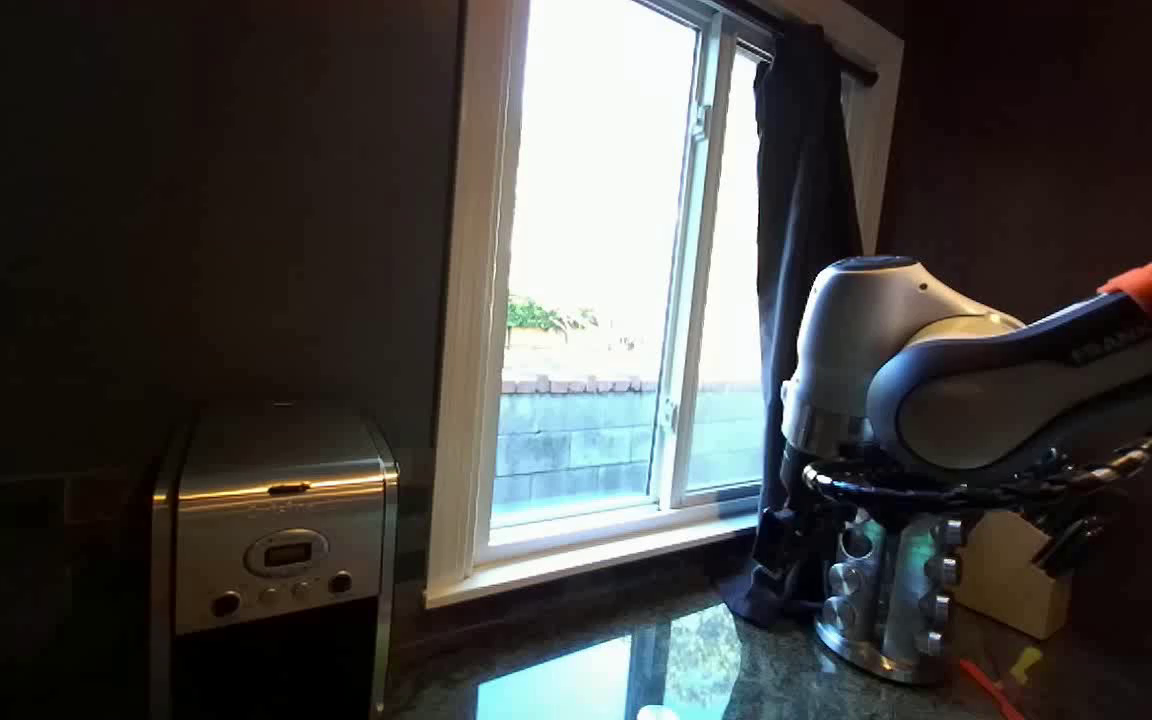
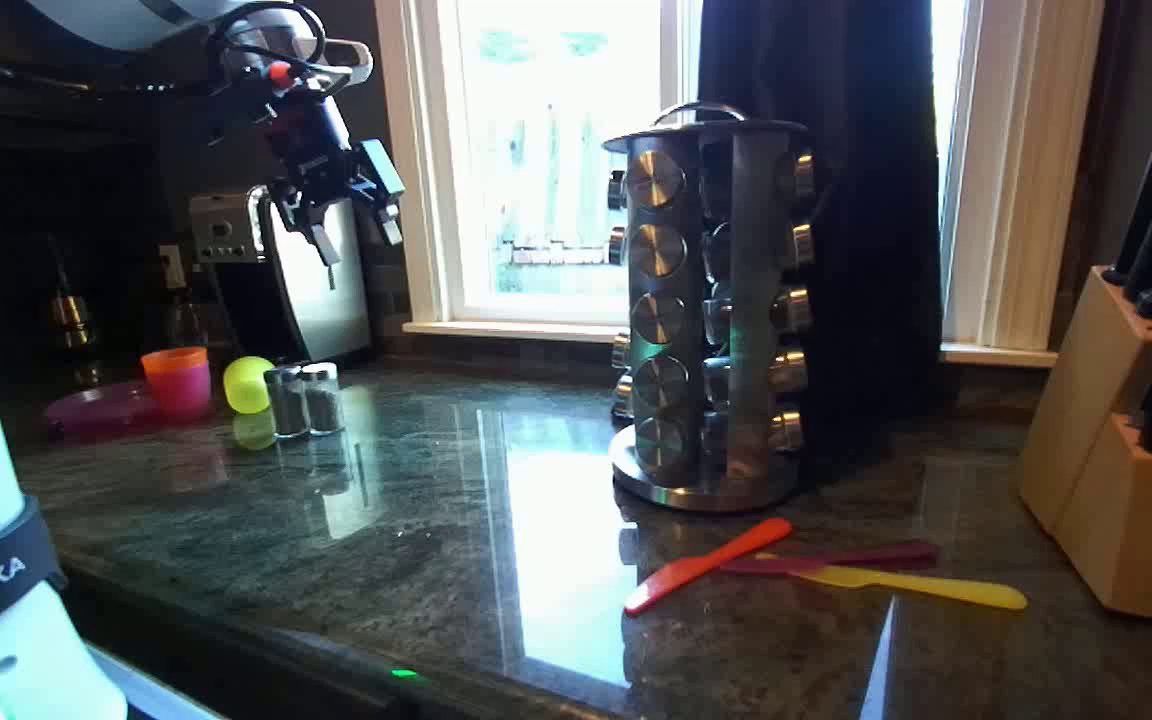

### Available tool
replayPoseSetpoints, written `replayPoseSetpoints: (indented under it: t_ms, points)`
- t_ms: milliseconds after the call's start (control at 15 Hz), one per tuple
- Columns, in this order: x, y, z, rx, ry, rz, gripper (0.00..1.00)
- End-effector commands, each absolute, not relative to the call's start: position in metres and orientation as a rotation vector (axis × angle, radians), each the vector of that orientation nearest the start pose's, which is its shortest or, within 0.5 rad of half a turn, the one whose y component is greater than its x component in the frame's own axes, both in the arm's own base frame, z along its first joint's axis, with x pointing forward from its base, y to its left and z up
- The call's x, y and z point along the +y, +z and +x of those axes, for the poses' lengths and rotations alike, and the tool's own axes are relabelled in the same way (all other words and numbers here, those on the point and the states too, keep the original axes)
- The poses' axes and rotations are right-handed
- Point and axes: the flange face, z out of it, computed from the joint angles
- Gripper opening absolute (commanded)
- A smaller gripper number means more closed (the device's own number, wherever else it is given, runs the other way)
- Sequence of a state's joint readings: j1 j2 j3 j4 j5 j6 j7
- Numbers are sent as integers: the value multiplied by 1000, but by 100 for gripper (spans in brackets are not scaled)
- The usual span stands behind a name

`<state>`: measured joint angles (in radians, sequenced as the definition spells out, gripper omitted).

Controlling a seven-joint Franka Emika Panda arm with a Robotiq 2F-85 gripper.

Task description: Remove one bottle from the rack

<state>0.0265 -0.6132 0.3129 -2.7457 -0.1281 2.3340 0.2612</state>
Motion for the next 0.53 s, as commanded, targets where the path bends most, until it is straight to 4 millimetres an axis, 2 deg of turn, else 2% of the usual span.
replayPoseSetpoints:
  t_ms: [0, 333, 467]
  points:
    - [113, 408, 346, -201, -402, -3332, 100]
    - [113, 408, 346, -201, -402, -3332, 100]
    - [116, 404, 354, 58, -462, -3294, 100]
